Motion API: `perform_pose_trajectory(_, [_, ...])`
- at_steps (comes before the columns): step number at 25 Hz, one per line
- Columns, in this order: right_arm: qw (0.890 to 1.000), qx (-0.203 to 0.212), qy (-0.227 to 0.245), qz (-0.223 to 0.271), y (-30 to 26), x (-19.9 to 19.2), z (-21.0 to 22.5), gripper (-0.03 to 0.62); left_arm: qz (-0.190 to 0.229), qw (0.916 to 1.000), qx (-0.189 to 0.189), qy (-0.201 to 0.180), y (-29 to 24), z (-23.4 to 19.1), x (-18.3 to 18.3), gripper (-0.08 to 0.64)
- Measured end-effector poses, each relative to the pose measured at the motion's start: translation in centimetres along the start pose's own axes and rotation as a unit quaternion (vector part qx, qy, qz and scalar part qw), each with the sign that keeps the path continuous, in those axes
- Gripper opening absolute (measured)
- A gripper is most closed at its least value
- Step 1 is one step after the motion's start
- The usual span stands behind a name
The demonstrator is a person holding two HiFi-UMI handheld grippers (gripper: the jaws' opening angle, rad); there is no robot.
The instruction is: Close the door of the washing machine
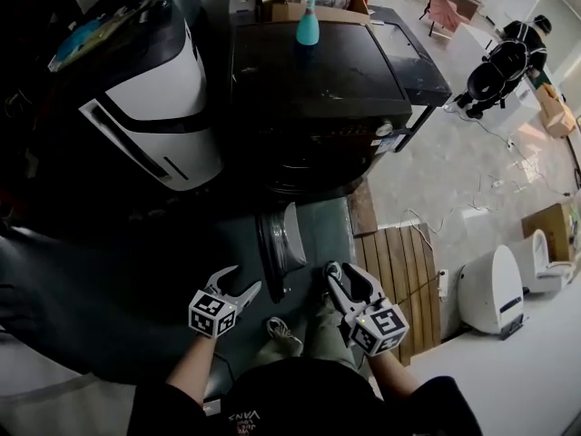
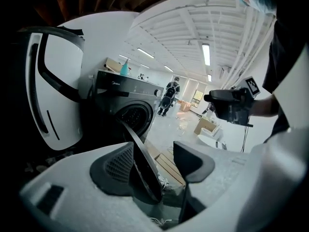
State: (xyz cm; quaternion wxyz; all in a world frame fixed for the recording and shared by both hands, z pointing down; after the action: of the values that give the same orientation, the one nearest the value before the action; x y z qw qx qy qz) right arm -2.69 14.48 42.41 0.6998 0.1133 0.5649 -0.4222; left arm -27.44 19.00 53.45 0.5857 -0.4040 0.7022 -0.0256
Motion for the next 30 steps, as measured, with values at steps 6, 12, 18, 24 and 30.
perform_pose_trajectory(6, [1.000,0.002,-0.006,-0.021,-0.8,-0.6,3.9,0.161,-0.028,0.9993,0.004,0.023,-5.1,-0.7,-0.2,0.261])
perform_pose_trajectory(12, [0.999,0.013,-0.014,-0.048,-1.6,-1.0,6.7,0.160,-0.055,0.9963,0.024,0.061,-8.3,-1.6,-0.5,0.288])
perform_pose_trajectory(18, [0.999,0.007,-0.020,-0.049,-2.1,-0.9,9.7,0.158,-0.071,0.9924,0.049,0.087,-10.7,-2.3,-0.5,0.311])
perform_pose_trajectory(24, [0.997,-0.024,-0.056,-0.038,-1.5,-1.7,11.8,0.158,-0.067,0.9896,0.055,0.115,-11.5,-2.3,-0.3,0.323])
perform_pose_trajectory(30, [0.995,-0.049,-0.082,-0.038,-0.7,-3.3,13.1,0.156,-0.081,0.9889,0.041,0.117,-13.1,-1.1,0.2,0.324])
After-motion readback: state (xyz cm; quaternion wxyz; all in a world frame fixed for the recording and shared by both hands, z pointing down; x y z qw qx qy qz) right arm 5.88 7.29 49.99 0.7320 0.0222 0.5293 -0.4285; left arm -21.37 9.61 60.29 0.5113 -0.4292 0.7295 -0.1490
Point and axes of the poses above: the fingertips, and each gripper's own axes: y backward along the fingers, z to its right, x out of its top, the point moved 5 cm from there along y, backward along the fingers
